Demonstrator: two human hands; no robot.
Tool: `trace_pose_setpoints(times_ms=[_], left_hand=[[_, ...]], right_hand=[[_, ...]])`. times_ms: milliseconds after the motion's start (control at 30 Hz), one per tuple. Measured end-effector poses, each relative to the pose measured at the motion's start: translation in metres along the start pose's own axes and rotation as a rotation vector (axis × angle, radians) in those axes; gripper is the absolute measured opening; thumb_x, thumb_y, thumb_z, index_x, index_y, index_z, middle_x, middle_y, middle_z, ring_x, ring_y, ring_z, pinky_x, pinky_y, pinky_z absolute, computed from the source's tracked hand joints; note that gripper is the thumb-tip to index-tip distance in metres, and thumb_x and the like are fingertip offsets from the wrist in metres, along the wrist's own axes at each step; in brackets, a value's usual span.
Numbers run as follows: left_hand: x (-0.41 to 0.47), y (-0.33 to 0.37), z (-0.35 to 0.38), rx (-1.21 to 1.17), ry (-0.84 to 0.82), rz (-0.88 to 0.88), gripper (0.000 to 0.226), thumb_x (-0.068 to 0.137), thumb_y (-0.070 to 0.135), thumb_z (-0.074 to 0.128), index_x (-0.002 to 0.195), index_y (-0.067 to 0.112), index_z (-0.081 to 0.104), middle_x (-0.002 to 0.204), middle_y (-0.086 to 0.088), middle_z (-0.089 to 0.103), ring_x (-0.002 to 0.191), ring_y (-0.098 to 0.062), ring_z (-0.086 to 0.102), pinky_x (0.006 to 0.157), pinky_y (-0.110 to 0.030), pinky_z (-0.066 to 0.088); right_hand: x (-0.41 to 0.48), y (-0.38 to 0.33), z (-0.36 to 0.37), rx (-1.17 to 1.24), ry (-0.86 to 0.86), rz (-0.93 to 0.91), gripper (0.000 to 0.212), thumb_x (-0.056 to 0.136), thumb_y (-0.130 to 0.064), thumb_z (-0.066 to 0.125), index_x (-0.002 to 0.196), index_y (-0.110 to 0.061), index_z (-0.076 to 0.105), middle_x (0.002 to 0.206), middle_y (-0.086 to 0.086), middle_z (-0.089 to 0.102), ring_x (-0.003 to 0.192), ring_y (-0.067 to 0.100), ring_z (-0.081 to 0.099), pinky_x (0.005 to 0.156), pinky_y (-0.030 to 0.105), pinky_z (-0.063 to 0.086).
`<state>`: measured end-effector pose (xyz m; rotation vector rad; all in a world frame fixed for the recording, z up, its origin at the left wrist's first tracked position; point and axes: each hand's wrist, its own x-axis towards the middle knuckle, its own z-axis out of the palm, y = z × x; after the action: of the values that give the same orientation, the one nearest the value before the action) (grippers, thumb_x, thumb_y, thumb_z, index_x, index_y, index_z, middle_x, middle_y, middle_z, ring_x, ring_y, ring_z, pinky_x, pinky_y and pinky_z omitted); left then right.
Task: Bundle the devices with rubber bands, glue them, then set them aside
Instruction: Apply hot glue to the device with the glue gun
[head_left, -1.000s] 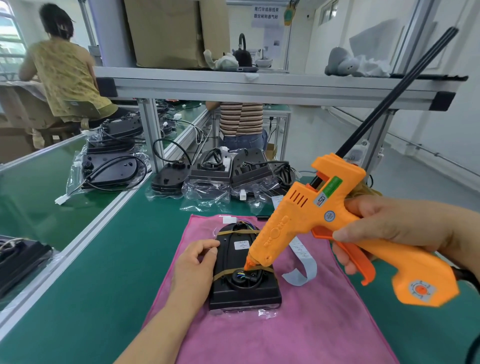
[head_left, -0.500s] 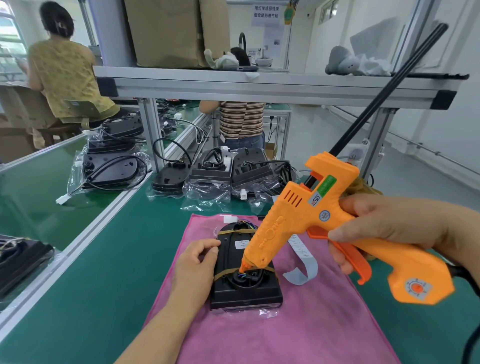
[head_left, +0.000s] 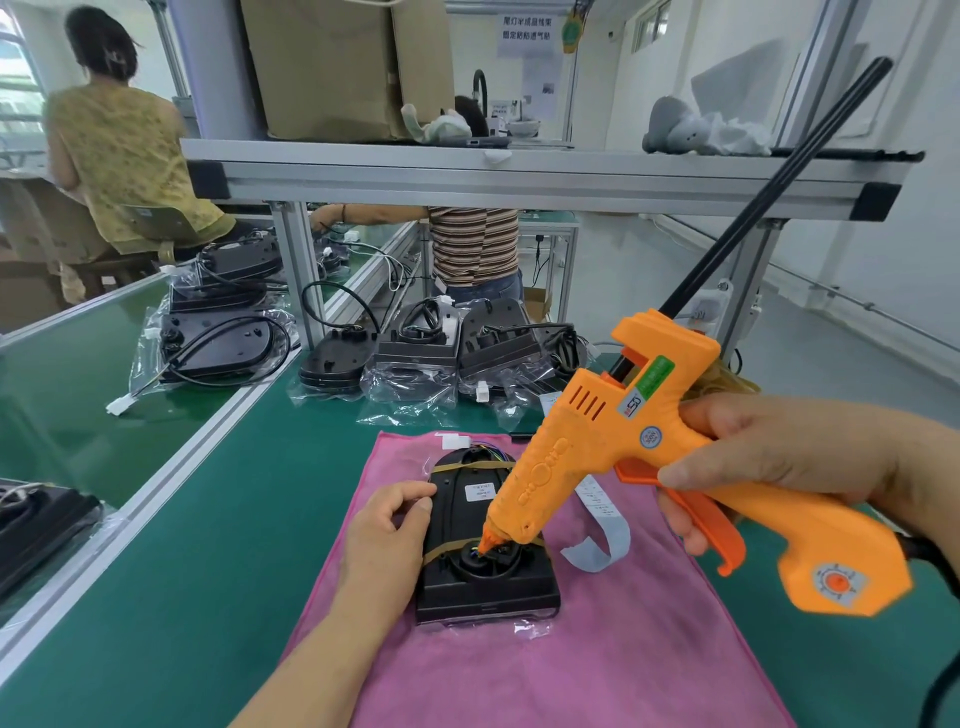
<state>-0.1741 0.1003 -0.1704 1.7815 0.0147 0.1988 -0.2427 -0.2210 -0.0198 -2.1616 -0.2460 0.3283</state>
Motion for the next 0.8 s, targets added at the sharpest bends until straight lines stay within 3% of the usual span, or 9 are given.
trace_pose_setpoints(times_ms=[67,200,433,533,633,800], left_hand=[[0.000,0.000,0.000,-0.001,0.001,0.002,0.031,0.091,0.014,0.063,0.084,0.043,0.072,0.093,0.013,0.073,0.089,-0.012,0.068,0.080,-0.035,0.056],[0.000,0.001,0.001,-0.009,-0.001,-0.004,0.027,0.091,0.015,0.064,0.088,0.040,0.073,0.094,0.012,0.073,0.090,-0.012,0.068,0.081,-0.036,0.056],[-0.001,0.005,0.001,-0.014,-0.001,0.009,0.029,0.091,0.008,0.063,0.087,0.035,0.071,0.096,0.011,0.072,0.089,-0.009,0.066,0.075,-0.024,0.050],[-0.002,0.006,0.001,-0.015,-0.005,0.003,0.027,0.092,0.008,0.062,0.089,0.034,0.071,0.097,0.010,0.071,0.090,-0.010,0.066,0.079,-0.028,0.053],[-0.003,0.006,0.001,-0.018,-0.005,-0.004,0.027,0.092,0.008,0.062,0.090,0.033,0.072,0.097,0.009,0.072,0.090,-0.011,0.066,0.078,-0.029,0.053],[-0.003,0.007,0.001,-0.008,0.001,-0.009,0.026,0.092,0.010,0.063,0.091,0.033,0.072,0.098,0.009,0.072,0.091,-0.012,0.067,0.080,-0.030,0.054]], right_hand=[[0.002,-0.005,-0.005,-0.179,-0.043,-0.013,0.054,0.078,-0.066,0.070,0.118,-0.029,0.064,0.108,-0.009,0.071,0.091,0.004,0.068,0.079,0.017,0.053],[0.003,-0.020,-0.012,-0.265,-0.071,-0.023,0.053,0.073,-0.074,0.068,0.108,-0.034,0.066,0.104,-0.012,0.071,0.089,0.004,0.067,0.077,0.016,0.053],[0.000,-0.011,-0.019,-0.404,-0.029,-0.018,0.064,0.073,-0.080,0.058,0.106,-0.025,0.062,0.085,-0.014,0.065,0.073,0.007,0.060,0.063,0.011,0.047],[-0.002,-0.012,-0.017,-0.458,-0.021,-0.015,0.062,0.074,-0.082,0.055,0.106,-0.029,0.062,0.087,-0.015,0.064,0.075,0.004,0.060,0.065,0.011,0.047],[0.001,-0.015,-0.014,-0.562,-0.003,-0.046,0.062,0.074,-0.087,0.049,0.110,-0.039,0.060,0.102,-0.019,0.064,0.087,-0.004,0.059,0.076,0.010,0.047],[0.006,-0.022,-0.004,-0.416,-0.049,-0.036,0.062,0.075,-0.078,0.060,0.109,-0.027,0.062,0.091,-0.012,0.067,0.075,0.004,0.061,0.064,0.011,0.048]])
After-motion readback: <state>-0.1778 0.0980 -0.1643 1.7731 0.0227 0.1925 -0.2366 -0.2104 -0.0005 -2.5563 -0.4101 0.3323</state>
